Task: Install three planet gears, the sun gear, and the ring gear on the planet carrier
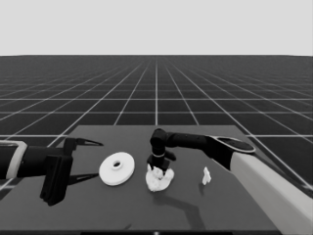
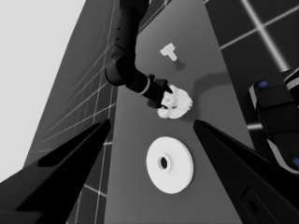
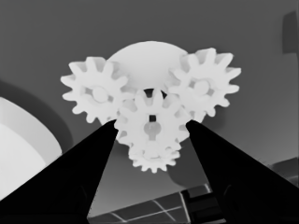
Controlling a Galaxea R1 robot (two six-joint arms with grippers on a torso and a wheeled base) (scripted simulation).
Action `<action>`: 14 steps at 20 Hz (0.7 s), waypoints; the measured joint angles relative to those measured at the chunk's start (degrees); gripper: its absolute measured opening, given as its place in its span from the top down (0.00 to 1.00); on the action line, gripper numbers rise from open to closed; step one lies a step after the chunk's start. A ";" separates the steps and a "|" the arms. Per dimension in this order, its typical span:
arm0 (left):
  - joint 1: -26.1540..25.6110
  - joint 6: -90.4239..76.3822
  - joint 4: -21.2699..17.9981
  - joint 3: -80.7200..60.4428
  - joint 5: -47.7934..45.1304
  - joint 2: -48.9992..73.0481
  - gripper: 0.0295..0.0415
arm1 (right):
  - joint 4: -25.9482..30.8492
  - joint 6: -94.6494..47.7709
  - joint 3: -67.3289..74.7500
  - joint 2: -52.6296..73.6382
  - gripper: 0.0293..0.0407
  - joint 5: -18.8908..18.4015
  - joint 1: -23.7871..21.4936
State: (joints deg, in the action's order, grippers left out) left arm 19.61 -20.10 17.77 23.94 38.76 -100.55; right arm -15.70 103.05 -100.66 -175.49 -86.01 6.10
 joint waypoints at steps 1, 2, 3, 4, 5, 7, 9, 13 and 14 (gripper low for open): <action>0.00 0.00 0.00 0.00 0.00 0.00 0.25 | 0.00 0.60 0.00 0.00 0.86 0.00 0.00; 0.00 0.00 0.00 0.00 0.00 0.00 0.25 | 0.00 1.20 0.00 0.00 0.86 0.00 0.00; 0.00 0.00 0.00 0.00 0.00 0.00 0.25 | 0.00 1.80 0.00 0.00 0.86 0.00 0.00; 0.00 0.00 0.00 0.00 0.00 0.00 0.25 | 0.00 2.40 0.00 0.00 0.86 0.00 0.00; 0.00 0.00 0.00 0.00 0.00 0.00 0.25 | 0.00 3.00 0.00 0.00 0.86 0.00 0.00; 0.00 0.00 0.00 0.00 0.00 0.00 0.25 | 0.00 4.20 0.00 0.00 0.86 0.00 0.00; 0.00 0.00 0.00 0.00 0.00 0.00 0.25 | 0.00 5.40 0.00 0.00 0.86 0.00 0.00; 0.00 0.00 0.00 0.00 0.00 0.00 0.25 | 0.00 7.80 0.00 0.00 0.86 0.00 0.00; 0.00 0.00 0.00 0.00 0.00 0.00 0.25 | 0.00 8.40 0.00 0.00 0.86 0.00 0.00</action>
State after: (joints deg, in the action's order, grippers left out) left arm 19.61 -20.10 17.77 23.94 38.76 -100.55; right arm -15.70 111.45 -100.66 -175.50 -86.00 6.10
